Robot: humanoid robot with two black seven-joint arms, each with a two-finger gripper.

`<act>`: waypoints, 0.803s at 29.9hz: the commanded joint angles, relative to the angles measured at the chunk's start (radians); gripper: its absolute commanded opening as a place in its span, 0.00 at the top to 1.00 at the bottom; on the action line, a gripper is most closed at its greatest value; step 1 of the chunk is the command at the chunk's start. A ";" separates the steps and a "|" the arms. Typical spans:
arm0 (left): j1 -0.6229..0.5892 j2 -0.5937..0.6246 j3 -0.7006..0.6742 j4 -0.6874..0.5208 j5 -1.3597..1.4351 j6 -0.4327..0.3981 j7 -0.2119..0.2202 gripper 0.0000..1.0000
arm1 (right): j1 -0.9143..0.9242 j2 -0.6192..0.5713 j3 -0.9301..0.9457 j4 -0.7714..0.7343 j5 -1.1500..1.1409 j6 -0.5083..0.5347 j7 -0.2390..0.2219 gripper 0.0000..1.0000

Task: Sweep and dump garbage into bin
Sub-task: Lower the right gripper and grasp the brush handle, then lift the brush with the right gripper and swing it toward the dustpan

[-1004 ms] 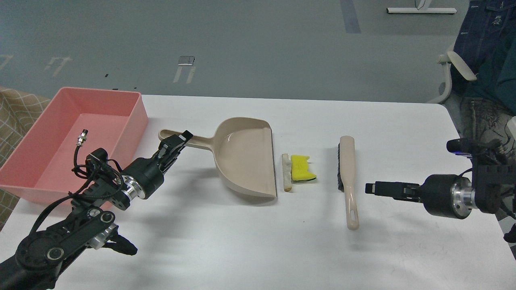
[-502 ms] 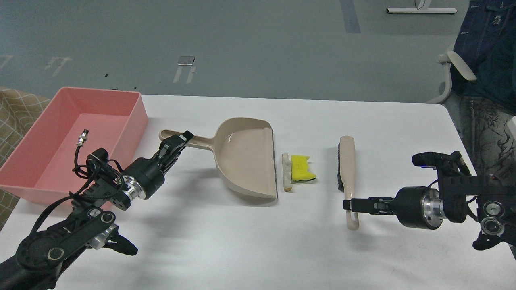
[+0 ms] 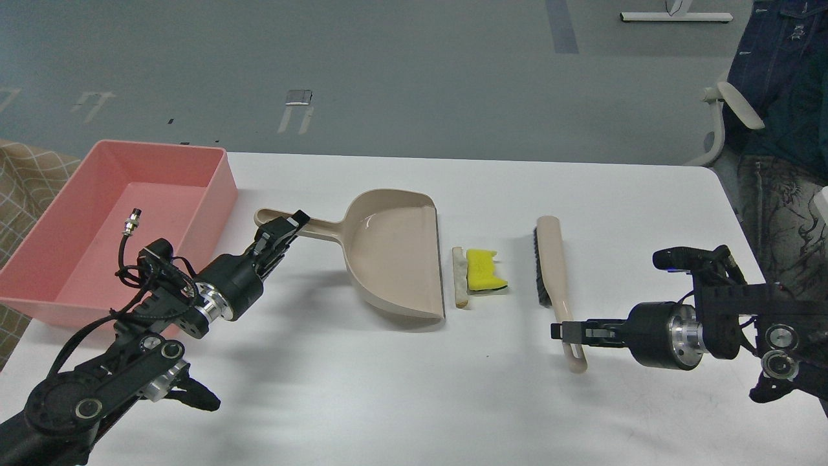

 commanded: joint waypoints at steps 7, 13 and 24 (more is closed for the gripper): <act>0.002 -0.001 0.000 -0.001 0.000 0.000 0.000 1.00 | -0.002 -0.009 -0.001 0.000 0.015 0.000 -0.065 0.97; 0.002 0.003 0.000 -0.001 0.000 0.000 0.000 1.00 | 0.000 -0.037 0.011 0.009 0.018 -0.001 -0.067 1.00; 0.000 0.003 0.000 -0.003 -0.002 0.000 0.000 1.00 | 0.000 -0.127 0.031 0.068 0.042 -0.001 -0.068 1.00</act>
